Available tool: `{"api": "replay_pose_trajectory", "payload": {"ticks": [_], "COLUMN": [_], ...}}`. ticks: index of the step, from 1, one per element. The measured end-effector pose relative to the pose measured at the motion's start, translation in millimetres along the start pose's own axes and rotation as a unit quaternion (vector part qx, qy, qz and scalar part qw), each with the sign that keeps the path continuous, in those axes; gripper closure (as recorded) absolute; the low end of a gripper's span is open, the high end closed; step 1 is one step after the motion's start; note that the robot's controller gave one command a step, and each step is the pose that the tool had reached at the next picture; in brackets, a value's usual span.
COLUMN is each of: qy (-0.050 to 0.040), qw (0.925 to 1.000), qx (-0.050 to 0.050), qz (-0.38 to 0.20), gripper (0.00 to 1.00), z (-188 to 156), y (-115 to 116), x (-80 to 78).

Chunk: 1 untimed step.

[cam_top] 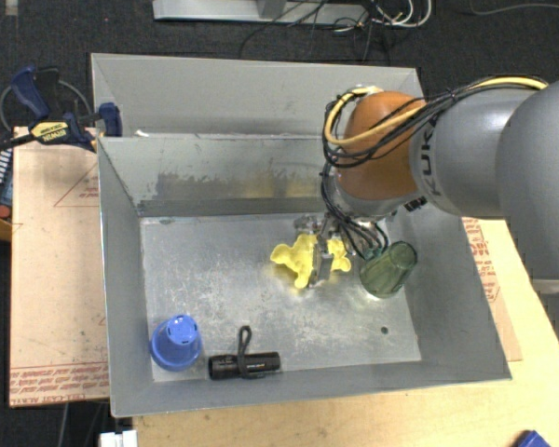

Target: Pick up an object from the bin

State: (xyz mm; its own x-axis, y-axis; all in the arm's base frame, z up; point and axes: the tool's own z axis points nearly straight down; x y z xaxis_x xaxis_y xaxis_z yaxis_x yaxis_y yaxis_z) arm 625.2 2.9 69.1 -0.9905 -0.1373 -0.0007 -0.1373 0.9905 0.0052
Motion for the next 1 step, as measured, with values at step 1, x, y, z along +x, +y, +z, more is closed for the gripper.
{"api": "replay_pose_trajectory", "payload": {"ticks": [1], "qy": [0.0000], "qw": [1.0000], "qx": [0.000], "qz": [0.000], "gripper": [1.00], "z": [0.0], "y": [0.0], "x": [0.0]}}
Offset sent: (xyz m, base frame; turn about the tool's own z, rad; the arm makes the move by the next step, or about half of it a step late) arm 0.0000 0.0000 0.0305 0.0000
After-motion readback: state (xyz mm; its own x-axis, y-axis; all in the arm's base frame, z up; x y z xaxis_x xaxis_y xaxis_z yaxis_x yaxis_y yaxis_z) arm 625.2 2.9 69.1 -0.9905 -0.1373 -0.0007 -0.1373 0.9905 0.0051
